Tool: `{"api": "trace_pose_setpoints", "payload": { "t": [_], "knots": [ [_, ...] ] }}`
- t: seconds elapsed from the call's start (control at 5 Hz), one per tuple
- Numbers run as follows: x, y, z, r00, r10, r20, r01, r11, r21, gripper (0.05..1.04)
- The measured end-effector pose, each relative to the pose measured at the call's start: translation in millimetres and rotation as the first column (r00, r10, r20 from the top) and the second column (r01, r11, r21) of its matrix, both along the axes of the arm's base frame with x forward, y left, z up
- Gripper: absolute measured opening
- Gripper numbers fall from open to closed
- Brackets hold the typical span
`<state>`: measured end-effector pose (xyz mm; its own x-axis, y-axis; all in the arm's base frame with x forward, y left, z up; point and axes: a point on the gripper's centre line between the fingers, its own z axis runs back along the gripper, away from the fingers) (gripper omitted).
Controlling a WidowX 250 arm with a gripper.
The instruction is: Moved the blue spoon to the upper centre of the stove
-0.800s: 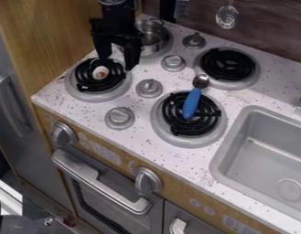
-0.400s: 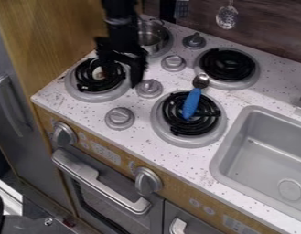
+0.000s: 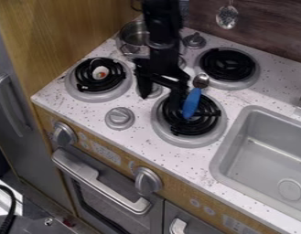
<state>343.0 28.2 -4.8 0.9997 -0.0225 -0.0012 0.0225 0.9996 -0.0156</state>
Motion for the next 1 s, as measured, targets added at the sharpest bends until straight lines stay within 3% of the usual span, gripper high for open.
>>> {"api": "trace_pose_setpoints", "payload": {
  "t": [0.2, 0.6, 0.8, 1.0],
  "knots": [
    [16, -25, 0.9, 0.998, 0.013, 0.056, -0.013, 1.0, -0.005, 0.999],
    [42, -27, -18.2, 0.993, 0.087, 0.084, -0.088, 0.996, 0.012, 0.999],
    [48, -22, -29.4, 0.991, 0.106, 0.087, -0.111, 0.993, 0.05, 0.959],
    [51, -19, -29.2, 0.99, 0.102, 0.093, -0.11, 0.99, 0.087, 0.694]
  ]
}}
